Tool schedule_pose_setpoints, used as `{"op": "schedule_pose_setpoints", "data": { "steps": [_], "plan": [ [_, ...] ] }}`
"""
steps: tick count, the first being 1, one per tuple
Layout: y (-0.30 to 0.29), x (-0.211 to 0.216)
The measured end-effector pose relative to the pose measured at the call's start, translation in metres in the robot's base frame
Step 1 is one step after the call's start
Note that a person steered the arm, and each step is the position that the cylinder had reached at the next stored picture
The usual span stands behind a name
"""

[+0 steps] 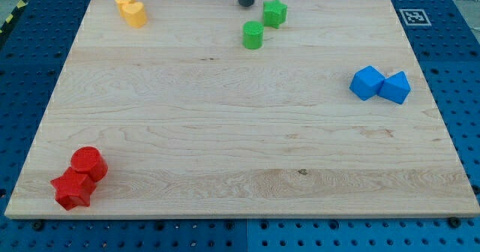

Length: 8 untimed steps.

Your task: Push green star towards center

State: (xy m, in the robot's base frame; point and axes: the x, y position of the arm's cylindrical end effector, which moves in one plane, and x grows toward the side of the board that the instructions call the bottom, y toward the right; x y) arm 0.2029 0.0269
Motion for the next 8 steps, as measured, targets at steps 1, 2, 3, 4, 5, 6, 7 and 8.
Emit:
{"op": "schedule_pose_setpoints", "data": {
  "steps": [1, 2, 3, 4, 5, 6, 7, 8],
  "plan": [
    [0.030, 0.000],
    [0.048, 0.007],
    [0.065, 0.023],
    [0.073, 0.032],
    [0.074, 0.021],
    [0.067, 0.003],
    [0.057, 0.002],
    [0.053, 0.004]
  ]
}}
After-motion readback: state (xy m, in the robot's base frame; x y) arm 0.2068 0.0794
